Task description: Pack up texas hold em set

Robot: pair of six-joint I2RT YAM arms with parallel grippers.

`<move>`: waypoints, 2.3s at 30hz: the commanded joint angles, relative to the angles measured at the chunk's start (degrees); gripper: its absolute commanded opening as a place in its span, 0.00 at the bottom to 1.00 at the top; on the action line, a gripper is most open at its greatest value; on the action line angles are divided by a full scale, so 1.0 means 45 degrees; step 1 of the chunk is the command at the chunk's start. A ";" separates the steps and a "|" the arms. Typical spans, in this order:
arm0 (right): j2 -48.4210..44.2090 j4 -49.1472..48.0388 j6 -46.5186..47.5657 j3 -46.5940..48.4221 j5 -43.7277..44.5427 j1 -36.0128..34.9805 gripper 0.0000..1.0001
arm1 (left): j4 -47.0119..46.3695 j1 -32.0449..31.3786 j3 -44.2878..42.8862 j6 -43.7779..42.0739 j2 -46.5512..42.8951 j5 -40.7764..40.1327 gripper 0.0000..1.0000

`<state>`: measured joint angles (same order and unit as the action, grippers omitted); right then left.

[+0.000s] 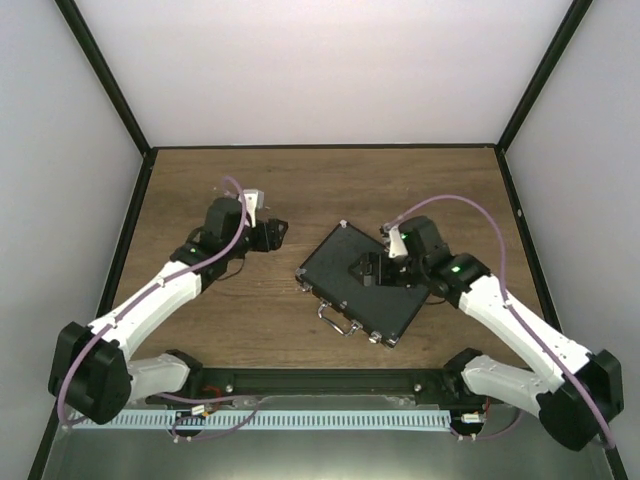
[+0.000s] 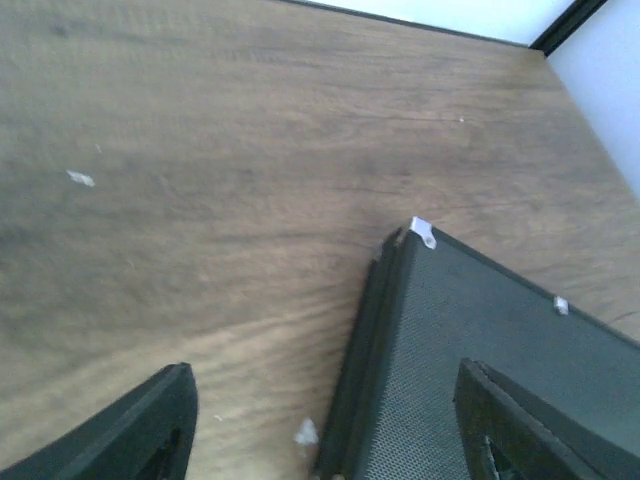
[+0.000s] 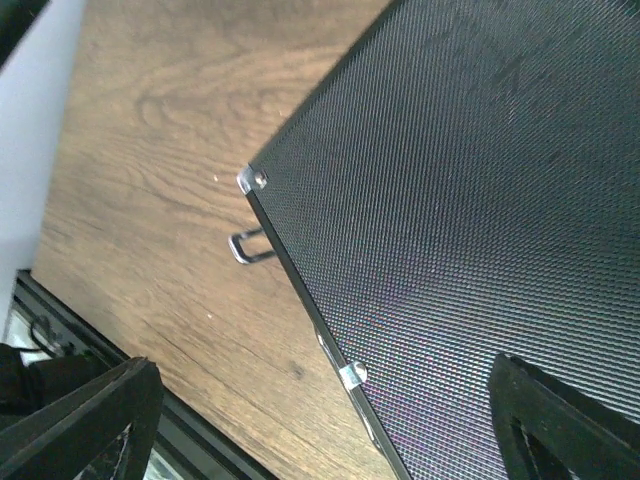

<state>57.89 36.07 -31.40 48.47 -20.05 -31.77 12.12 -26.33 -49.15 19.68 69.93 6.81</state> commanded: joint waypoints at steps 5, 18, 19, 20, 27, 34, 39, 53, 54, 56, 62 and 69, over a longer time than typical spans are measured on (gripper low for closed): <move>0.1976 -0.3076 -0.1133 -0.0890 0.0311 -0.2048 0.92 | -0.2362 -0.0798 0.3462 0.3369 -0.1318 0.1143 0.66; 0.4746 -0.3621 -0.1554 0.0106 0.2327 -0.3428 0.92 | -0.4818 -0.2097 0.5645 0.4635 -0.1041 0.2557 0.55; 0.4635 -0.3622 -0.1631 0.0035 0.2476 -0.3428 0.92 | -0.4992 -0.2189 0.5796 0.4885 -0.1096 0.2492 0.55; 0.4531 -0.3612 -0.1677 -0.0028 0.2632 -0.3428 0.92 | -0.5132 -0.2286 0.5920 0.5040 -0.1130 0.2442 0.54; 0.3994 -0.3682 -0.1889 -0.0395 0.2915 -0.3424 0.93 | -0.5490 -0.2604 0.6335 0.5362 -0.0658 0.2145 0.50; 0.4147 -0.3675 -0.2034 -0.0590 0.2729 -0.3428 0.93 | -0.6042 -0.2796 0.6229 0.5412 0.0215 0.2191 0.44; 0.3863 -0.3680 -0.2123 -0.0721 0.2841 -0.3428 0.93 | -0.5790 -0.2908 0.6480 0.5431 0.0334 0.1570 0.38; 0.3872 -0.3834 -0.2201 -0.0731 0.2685 -0.3427 0.93 | -0.6021 -0.2968 0.7052 0.5524 0.0828 0.1144 0.32; 0.3874 -0.3834 -0.2202 -0.0736 0.2699 -0.3428 0.93 | -0.6058 -0.2979 0.7054 0.5538 0.0913 0.1143 0.32; 0.3861 -0.3819 -0.2198 -0.0739 0.2695 -0.3428 0.93 | -0.6269 -0.2981 0.7035 0.5563 0.1088 0.1196 0.32; 0.3860 -0.3742 -0.2222 -0.0798 0.2718 -0.3428 0.93 | -0.6658 -0.3021 0.6881 0.5606 0.1625 0.1278 0.32; 0.3758 -0.3506 -0.2212 -0.0748 0.2854 -0.3428 0.93 | -0.6873 -0.3104 0.6662 0.5665 0.2037 0.1324 0.31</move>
<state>75.77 19.90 -41.08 44.95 -8.43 -46.76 -17.02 -39.86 -18.20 44.93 78.26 13.13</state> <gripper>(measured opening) 0.929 0.316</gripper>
